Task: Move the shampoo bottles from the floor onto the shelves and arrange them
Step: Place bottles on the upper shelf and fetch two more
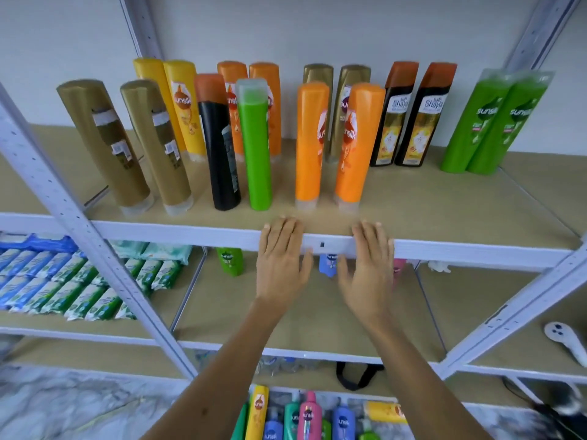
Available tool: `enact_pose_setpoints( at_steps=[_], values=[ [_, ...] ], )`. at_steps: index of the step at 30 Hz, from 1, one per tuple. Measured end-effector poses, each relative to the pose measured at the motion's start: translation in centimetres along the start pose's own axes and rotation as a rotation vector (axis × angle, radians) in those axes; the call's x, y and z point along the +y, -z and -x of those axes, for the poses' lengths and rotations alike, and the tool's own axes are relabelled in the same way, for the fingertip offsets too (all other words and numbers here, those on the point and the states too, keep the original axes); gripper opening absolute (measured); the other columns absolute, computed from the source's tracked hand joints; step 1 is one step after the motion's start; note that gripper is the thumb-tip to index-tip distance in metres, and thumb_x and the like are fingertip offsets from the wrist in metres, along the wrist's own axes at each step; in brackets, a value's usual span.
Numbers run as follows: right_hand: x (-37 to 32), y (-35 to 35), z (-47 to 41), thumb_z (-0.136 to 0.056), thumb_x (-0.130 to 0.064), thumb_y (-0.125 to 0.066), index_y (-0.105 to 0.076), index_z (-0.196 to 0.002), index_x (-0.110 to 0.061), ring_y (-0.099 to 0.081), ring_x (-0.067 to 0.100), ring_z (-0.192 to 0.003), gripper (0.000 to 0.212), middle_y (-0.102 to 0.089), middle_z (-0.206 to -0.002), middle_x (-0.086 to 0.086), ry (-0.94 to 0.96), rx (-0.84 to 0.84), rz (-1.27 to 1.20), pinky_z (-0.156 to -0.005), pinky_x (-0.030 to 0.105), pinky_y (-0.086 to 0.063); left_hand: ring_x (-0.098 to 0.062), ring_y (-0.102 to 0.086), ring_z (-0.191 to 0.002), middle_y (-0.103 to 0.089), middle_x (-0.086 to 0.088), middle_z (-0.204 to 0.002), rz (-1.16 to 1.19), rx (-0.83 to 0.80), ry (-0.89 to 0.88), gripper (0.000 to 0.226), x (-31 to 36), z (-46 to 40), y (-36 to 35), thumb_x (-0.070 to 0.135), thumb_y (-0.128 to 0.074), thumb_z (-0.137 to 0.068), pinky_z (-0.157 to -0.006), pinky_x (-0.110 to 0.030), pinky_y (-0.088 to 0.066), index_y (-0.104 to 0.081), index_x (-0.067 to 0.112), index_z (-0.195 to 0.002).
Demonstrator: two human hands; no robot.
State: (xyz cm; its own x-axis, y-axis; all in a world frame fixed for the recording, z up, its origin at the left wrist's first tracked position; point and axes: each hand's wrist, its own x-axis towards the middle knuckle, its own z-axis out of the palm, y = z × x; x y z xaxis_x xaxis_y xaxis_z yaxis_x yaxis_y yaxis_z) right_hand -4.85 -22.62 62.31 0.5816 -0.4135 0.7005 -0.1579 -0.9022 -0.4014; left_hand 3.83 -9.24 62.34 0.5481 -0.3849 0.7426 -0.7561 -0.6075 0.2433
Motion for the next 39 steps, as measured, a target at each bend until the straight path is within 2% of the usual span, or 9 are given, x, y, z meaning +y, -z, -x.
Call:
enact_pose_setpoints(
  at_steps=[3, 6, 10, 12, 15, 18, 27, 35, 39],
  values=[
    [1.2, -0.4, 3.3, -0.084, -0.013, -0.053, -0.039, -0.142, 0.000, -0.018, 0.033, -0.146, 0.061, -0.027, -0.154, 0.019, 0.081, -0.035, -0.019, -0.117, 0.043, -0.022, -0.028, -0.021, -0.145, -0.033, -0.013, -0.152, 0.034, -0.055, -0.030, 0.064, -0.6, 3.5, -0.3, 0.015, -0.059, -0.084, -0.115, -0.049, -0.025, -0.037, 0.004, -0.143],
    [2.4, -1.5, 7.8, -0.080, -0.005, -0.054, -0.037, -0.143, 0.000, -0.023, 0.030, -0.144, 0.066, -0.022, -0.156, 0.022, -0.026, -0.147, -0.104, -0.108, 0.034, -0.032, -0.028, -0.027, -0.144, -0.036, -0.015, -0.150, 0.212, -0.065, 0.030, 0.055, -1.1, 7.5, -1.7, 0.001, -0.056, -0.083, -0.113, -0.042, -0.032, -0.045, 0.002, -0.137],
    [6.1, -5.4, 16.3, -0.083, -0.016, -0.045, -0.042, -0.139, 0.002, -0.045, 0.036, -0.129, 0.058, -0.042, -0.144, 0.024, -0.294, -0.405, -0.140, -0.102, 0.023, -0.029, -0.023, -0.049, -0.127, -0.059, -0.012, -0.129, 0.312, -0.214, 0.255, 0.038, -2.1, 14.4, -5.3, -0.001, -0.055, -0.080, -0.096, -0.024, -0.039, -0.057, 0.004, -0.118],
    [8.3, -7.6, 20.7, -0.083, -0.021, -0.039, -0.049, -0.133, 0.002, -0.055, 0.038, -0.117, 0.056, -0.055, -0.129, 0.024, -0.378, -0.564, -0.129, -0.100, 0.031, -0.036, -0.029, -0.061, -0.109, -0.066, -0.014, -0.115, 0.327, -0.332, 0.329, 0.030, -3.2, 18.5, -7.7, 0.002, -0.055, -0.080, -0.089, -0.026, -0.041, -0.062, 0.002, -0.109],
    [11.5, -10.5, 27.2, -0.083, -0.017, -0.040, -0.054, -0.130, -0.003, -0.061, 0.040, -0.097, 0.051, -0.064, -0.107, 0.024, -0.453, -0.765, -0.105, -0.080, 0.042, -0.049, -0.035, -0.068, -0.085, -0.071, -0.017, -0.100, 0.262, -0.529, 0.480, 0.029, -5.1, 25.7, -11.4, 0.013, -0.054, -0.085, -0.076, -0.035, -0.047, -0.065, 0.005, -0.110],
    [14.7, -13.4, 33.8, -0.088, -0.012, -0.048, -0.055, -0.131, -0.003, -0.062, 0.039, -0.102, 0.044, -0.065, -0.114, 0.023, -0.522, -0.860, -0.085, -0.082, 0.044, -0.050, -0.037, -0.066, -0.084, -0.071, -0.020, -0.094, 0.214, -0.657, 0.579, 0.030, -6.5, 33.6, -15.1, 0.017, -0.053, -0.087, -0.070, -0.037, -0.048, -0.064, 0.006, -0.113],
    [23.0, -24.8, 50.4, -0.088, -0.008, -0.049, -0.056, -0.128, -0.010, -0.064, 0.035, -0.101, 0.041, -0.068, -0.113, 0.017, -0.591, -1.019, -0.003, -0.084, 0.042, -0.052, -0.040, -0.062, -0.071, -0.069, -0.020, -0.075, 0.090, -0.833, 0.832, 0.012, -10.9, 54.1, -25.6, 0.010, -0.055, -0.083, -0.058, -0.037, -0.045, -0.067, 0.007, -0.083],
    [23.7, -27.3, 57.2, -0.087, -0.013, -0.051, -0.059, -0.121, -0.009, -0.065, 0.029, -0.102, 0.035, -0.068, -0.113, 0.012, -0.609, -1.034, -0.015, -0.086, 0.042, -0.054, -0.033, -0.056, -0.065, -0.059, -0.018, -0.067, 0.108, -0.881, 0.922, 0.020, -12.8, 61.0, -26.2, 0.003, -0.053, -0.082, -0.056, -0.027, -0.033, -0.056, 0.008, -0.063],
    [22.3, -25.0, 58.2, -0.088, -0.014, -0.054, -0.063, -0.114, -0.010, -0.065, 0.025, -0.099, 0.028, -0.069, -0.110, 0.007, -0.680, -1.007, -0.057, -0.084, 0.037, -0.054, -0.033, -0.063, -0.081, -0.067, -0.016, -0.083, 0.165, -0.885, 0.987, 0.011, -11.8, 61.0, -24.7, 0.009, -0.059, -0.083, -0.063, -0.028, -0.040, -0.068, 0.007, -0.077]
  ],
)
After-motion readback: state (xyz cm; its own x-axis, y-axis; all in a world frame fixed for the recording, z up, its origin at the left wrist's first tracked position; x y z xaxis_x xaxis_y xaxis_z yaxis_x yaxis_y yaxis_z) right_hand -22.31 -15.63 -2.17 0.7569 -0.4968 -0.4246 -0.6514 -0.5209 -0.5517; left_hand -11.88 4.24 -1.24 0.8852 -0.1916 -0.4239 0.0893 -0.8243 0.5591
